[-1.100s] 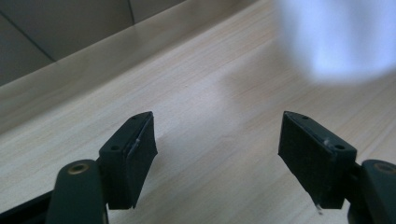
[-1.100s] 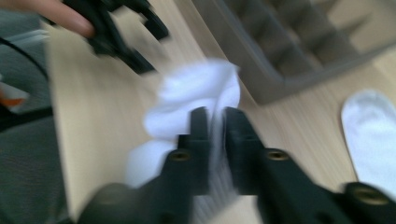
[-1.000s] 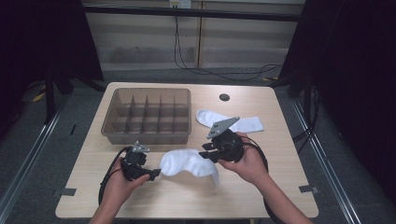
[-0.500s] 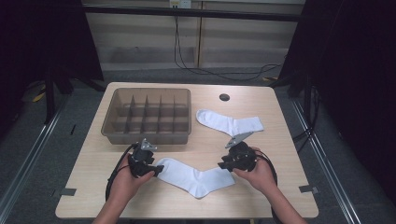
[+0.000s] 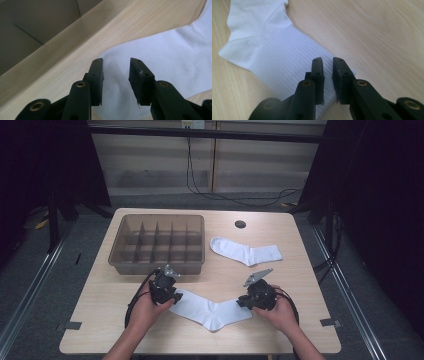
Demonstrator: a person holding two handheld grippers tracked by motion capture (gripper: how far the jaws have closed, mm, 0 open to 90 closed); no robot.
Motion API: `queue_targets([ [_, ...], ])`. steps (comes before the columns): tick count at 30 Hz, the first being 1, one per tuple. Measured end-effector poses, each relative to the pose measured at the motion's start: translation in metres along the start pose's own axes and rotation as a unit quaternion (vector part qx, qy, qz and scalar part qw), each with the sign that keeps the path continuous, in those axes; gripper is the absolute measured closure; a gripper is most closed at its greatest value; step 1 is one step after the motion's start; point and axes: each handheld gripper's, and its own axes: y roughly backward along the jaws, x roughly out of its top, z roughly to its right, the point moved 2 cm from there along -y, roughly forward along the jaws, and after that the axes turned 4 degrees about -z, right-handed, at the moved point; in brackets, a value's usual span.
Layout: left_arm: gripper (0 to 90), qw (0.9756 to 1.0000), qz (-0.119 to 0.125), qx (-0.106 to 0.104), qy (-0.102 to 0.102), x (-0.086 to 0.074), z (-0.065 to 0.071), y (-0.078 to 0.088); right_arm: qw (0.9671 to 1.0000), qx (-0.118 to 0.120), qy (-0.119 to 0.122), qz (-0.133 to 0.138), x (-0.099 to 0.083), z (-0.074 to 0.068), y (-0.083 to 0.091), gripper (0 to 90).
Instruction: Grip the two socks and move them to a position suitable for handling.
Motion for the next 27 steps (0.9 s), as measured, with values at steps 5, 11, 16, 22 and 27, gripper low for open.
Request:
queue_targets([
  [5, 67.1, 0.9996, -0.026, -0.005, -0.010, 0.000, 0.008, -0.008, 1.0000, -0.001, -0.005, -0.002, -0.007, 0.005, 0.005, 79.8],
  [11, 67.7, 0.9990, -0.034, -0.012, -0.027, 0.003, 0.023, -0.010, 0.9998, -0.005, -0.018, -0.002, -0.018, 0.010, 0.011, 79.6],
  [16, 65.5, 0.9988, -0.029, -0.022, -0.032, 0.004, 0.036, -0.012, 0.9997, -0.011, -0.022, -0.006, -0.028, 0.012, 0.018, 79.3],
  [22, 53.5, 0.9992, -0.015, -0.036, -0.004, 0.004, 0.030, -0.008, 0.9995, -0.007, -0.031, 0.002, -0.032, 0.017, 0.023, 74.7],
  [27, 42.9, 0.9995, 0.006, -0.027, 0.012, -0.002, 0.016, 0.006, 0.9986, -0.021, -0.047, 0.008, -0.020, 0.024, 0.024, 63.9],
])
